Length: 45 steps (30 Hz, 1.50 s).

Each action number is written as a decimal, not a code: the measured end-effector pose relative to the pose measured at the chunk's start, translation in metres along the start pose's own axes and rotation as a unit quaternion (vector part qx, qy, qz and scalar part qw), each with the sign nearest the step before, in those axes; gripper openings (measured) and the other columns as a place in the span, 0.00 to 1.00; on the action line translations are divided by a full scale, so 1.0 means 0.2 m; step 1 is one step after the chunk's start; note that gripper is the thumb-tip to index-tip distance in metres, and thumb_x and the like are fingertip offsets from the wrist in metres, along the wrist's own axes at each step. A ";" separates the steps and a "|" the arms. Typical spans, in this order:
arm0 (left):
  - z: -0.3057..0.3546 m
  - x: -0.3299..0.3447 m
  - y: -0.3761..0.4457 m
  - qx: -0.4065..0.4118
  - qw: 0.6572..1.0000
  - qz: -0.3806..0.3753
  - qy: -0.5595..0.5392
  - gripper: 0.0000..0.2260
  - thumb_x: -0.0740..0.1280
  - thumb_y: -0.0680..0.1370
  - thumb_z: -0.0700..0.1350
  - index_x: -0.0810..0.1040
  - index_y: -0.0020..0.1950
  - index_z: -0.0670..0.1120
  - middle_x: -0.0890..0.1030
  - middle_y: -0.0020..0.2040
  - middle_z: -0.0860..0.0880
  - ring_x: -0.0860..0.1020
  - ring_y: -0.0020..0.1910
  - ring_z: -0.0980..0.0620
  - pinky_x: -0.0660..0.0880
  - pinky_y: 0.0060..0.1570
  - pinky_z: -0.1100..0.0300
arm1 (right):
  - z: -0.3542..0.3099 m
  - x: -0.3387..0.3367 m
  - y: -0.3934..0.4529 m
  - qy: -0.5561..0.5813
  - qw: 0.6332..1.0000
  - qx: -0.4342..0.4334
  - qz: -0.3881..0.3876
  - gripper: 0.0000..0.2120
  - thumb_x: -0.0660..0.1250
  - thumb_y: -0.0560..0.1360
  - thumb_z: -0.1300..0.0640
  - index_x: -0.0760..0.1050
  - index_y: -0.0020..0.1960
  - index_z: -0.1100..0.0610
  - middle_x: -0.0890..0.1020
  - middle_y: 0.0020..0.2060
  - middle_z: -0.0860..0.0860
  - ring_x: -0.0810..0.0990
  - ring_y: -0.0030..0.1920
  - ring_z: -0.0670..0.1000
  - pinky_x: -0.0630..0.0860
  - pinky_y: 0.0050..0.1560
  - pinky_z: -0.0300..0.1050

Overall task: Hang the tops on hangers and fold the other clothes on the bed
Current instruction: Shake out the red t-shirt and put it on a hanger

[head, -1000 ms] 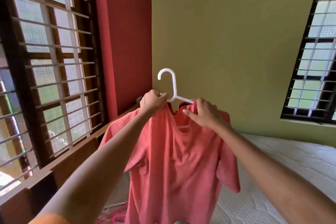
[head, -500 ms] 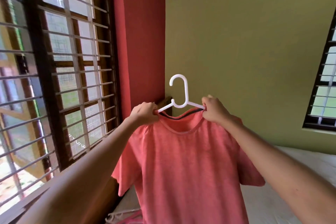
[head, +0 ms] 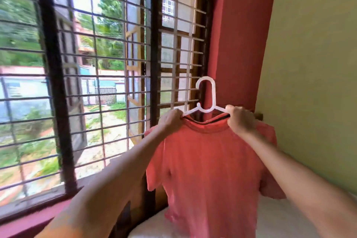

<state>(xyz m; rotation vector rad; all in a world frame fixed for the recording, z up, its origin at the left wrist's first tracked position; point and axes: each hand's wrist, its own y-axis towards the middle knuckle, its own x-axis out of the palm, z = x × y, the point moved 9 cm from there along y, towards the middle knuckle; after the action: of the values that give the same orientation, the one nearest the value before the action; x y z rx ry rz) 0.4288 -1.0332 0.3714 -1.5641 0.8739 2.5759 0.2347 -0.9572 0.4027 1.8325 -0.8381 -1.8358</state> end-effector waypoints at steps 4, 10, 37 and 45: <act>-0.19 -0.24 -0.29 -0.070 0.997 0.010 0.029 0.09 0.61 0.74 0.40 0.80 0.49 0.41 0.81 0.51 0.39 0.79 0.51 0.40 0.73 0.45 0.52 | -0.31 -0.01 -0.08 0.057 0.996 -0.062 -0.034 0.13 0.59 0.72 0.66 0.75 0.54 0.58 0.82 0.49 0.61 0.80 0.51 0.63 0.76 0.48 0.51; -0.51 -0.74 -0.72 -0.180 0.978 0.059 0.088 0.10 0.61 0.74 0.38 0.80 0.50 0.39 0.80 0.53 0.36 0.78 0.53 0.38 0.74 0.51 0.50 | -0.90 -0.12 -0.15 0.180 0.971 -0.153 -0.023 0.17 0.58 0.72 0.69 0.74 0.59 0.63 0.80 0.49 0.64 0.79 0.53 0.64 0.75 0.52 0.54; -1.89 -3.12 -2.81 -0.553 0.807 0.181 -0.102 0.27 0.55 0.79 0.32 0.77 0.21 0.41 0.76 0.20 0.50 0.74 0.18 0.58 0.72 0.23 0.70 | -4.55 -1.52 -1.46 0.685 0.455 -0.327 -0.466 0.20 0.55 0.80 0.48 0.69 0.33 0.57 0.71 0.28 0.52 0.70 0.27 0.51 0.66 0.25 0.39; -2.01 -3.56 -2.95 -0.524 0.799 0.271 -0.118 0.07 0.63 0.72 0.41 0.77 0.36 0.42 0.77 0.29 0.48 0.74 0.28 0.52 0.69 0.31 0.63 | -5.07 -1.90 -1.49 0.722 0.339 -0.303 -0.521 0.13 0.55 0.78 0.52 0.69 0.36 0.53 0.71 0.33 0.49 0.69 0.33 0.47 0.68 0.35 0.38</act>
<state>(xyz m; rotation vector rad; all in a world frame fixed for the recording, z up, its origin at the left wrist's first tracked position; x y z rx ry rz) 1.2816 -0.5238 0.5460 -1.0331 -0.3291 3.9267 1.2950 -0.6110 0.5321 2.2867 1.7012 0.1529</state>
